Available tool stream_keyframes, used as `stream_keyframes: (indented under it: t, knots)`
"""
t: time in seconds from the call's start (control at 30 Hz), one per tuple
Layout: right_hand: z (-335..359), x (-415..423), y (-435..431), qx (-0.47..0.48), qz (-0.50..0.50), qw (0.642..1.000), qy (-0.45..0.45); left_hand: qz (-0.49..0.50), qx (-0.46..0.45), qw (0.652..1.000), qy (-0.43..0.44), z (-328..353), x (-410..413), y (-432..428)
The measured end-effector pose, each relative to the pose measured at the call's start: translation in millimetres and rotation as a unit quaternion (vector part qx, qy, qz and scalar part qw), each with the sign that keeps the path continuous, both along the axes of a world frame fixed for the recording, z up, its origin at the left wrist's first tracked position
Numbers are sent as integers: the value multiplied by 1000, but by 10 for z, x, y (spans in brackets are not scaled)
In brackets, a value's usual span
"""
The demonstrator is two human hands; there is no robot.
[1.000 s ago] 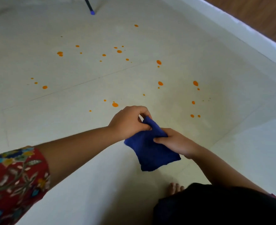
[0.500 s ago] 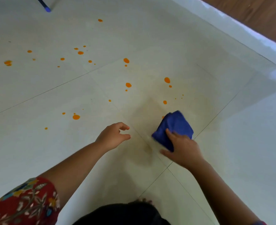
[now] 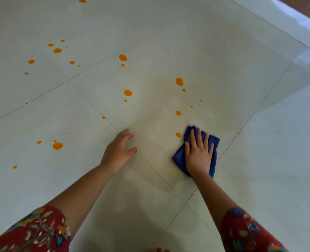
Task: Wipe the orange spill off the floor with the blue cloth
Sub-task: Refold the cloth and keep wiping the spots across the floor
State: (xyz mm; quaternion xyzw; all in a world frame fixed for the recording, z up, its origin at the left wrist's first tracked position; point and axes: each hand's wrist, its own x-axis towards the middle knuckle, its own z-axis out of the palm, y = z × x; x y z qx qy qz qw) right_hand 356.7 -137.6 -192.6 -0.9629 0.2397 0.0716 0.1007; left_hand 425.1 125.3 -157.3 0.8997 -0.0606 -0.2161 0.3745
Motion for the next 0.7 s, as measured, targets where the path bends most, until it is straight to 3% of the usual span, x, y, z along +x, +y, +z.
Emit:
stream_keyframes:
  t: [0.07,0.13,0.23,0.33,0.47,0.63,0.7]
  knots:
    - [-17,373,-54,4,7,1000,-16,-31,34,998,-34,-89,217,-103]
    - [-27,533,104,4,79,996,-34,-56,63,994,-73,-161,418,-220]
    - [-44,204,175,-4,199,979,-35,-67,86,985,-132,-256,689,-400]
    - [-66,56,-240,1,158,986,-58,-70,113,973,-187,-367,843,-544]
    - [-79,706,-385,-25,15,998,-56,-69,156,957,-235,-456,842,-641]
    - [-80,437,-135,2,144,989,-43,-68,162,956,-234,-457,832,-636]
    - [-72,211,-355,-1,109,993,-51,-59,170,955,-235,-456,845,-641]
